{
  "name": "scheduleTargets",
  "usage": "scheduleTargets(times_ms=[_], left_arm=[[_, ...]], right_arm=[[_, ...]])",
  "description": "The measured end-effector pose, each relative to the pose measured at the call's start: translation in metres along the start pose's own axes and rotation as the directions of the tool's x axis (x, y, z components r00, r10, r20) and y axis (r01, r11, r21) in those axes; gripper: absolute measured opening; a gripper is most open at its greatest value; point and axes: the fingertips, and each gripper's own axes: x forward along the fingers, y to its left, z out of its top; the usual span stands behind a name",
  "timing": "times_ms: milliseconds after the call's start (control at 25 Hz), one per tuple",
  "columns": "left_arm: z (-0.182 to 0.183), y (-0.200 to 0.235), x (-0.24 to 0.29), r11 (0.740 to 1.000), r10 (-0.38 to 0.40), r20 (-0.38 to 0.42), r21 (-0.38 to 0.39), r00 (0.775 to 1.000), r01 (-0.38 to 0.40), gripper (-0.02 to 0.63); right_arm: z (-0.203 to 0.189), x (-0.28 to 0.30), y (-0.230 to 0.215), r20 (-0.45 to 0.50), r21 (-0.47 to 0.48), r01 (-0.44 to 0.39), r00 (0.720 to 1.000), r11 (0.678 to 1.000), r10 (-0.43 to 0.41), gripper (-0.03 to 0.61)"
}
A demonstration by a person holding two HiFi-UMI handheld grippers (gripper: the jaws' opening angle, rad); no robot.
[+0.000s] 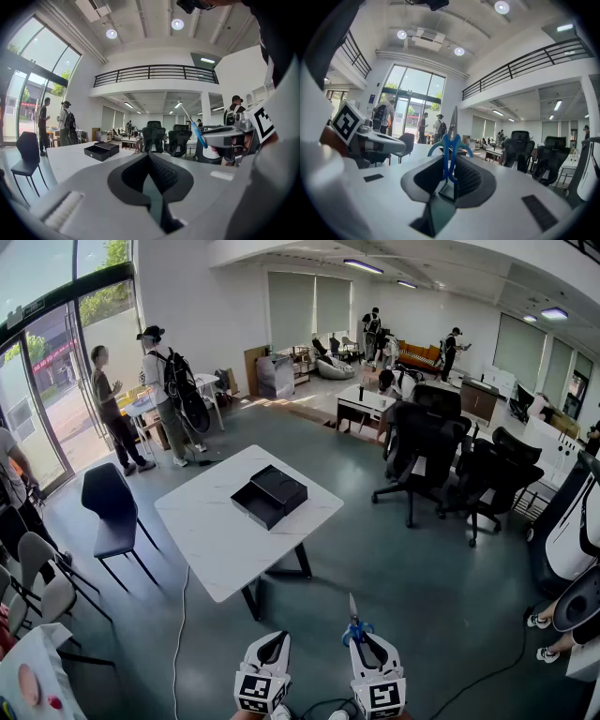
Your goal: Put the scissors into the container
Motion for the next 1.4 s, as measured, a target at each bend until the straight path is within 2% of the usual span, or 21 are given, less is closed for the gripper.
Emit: scheduleTargets(times_ms=[160,480,760,1040,1200,1400], left_arm=[[0.007,0.003,-0.006,0.999,0.047,0.013,0.022,0.999,-0.047,0.009],[-0.001,0.01,-0.025,0.998,0.061,0.022,0.024,0.998,-0.061,0.009],[-0.01,0.019,-0.041,0.999,0.033,0.004,0.005,0.999,-0.033,0.009],[-0.018,0.048,-0.056,1.0,-0.004,0.0,0.002,1.0,0.004,0.009],[-0.018,0.059,-0.063,0.999,-0.045,0.001,0.021,0.999,0.045,0.009],[-0.019,0.083,-0.062,0.999,-0.045,-0.006,0.018,0.999,0.046,0.009]], right_arm=[[0.009,-0.003,0.0,-0.029,-0.034,-0.005,1.0,0.999,0.004,0.081],[0.013,0.0,0.02,0.003,0.001,-0.02,1.0,1.0,0.02,0.081],[0.024,0.01,0.038,0.034,0.05,-0.007,0.999,0.999,0.006,0.083],[0.034,0.028,0.068,0.032,0.073,0.021,0.999,0.997,-0.024,0.083],[0.037,0.037,0.08,0.013,0.057,0.041,0.999,0.998,-0.042,0.083],[0.042,0.047,0.089,0.02,0.05,0.05,0.998,0.998,-0.051,0.083]])
